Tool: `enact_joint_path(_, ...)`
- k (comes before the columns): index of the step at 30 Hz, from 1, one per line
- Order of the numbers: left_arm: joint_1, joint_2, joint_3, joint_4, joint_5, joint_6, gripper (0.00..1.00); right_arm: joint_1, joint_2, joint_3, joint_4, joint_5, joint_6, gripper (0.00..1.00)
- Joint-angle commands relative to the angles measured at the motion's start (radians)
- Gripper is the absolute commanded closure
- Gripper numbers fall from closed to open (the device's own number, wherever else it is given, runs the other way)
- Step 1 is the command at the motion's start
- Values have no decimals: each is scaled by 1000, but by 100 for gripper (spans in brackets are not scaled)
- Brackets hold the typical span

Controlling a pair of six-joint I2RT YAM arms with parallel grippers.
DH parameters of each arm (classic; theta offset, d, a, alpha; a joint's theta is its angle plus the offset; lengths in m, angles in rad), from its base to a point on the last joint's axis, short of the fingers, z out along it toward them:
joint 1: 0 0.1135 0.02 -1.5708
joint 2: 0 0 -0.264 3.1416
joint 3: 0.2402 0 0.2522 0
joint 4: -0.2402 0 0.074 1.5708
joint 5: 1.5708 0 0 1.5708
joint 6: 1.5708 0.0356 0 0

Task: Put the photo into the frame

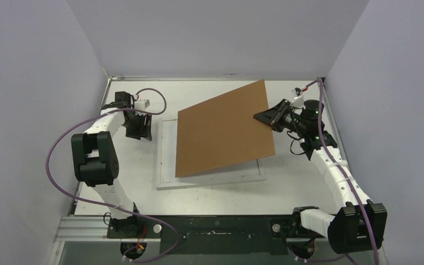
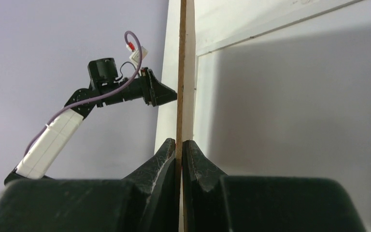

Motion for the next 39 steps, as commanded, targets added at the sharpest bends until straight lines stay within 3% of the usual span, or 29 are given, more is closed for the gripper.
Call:
enact_joint_path(1,2,-46,-21,86,-14,17,48,49,21,10,120,-29,36,95)
enact_joint_path(39,-54,-67,-168,177,14,-26,53,127,164,-54,329,32,99,95)
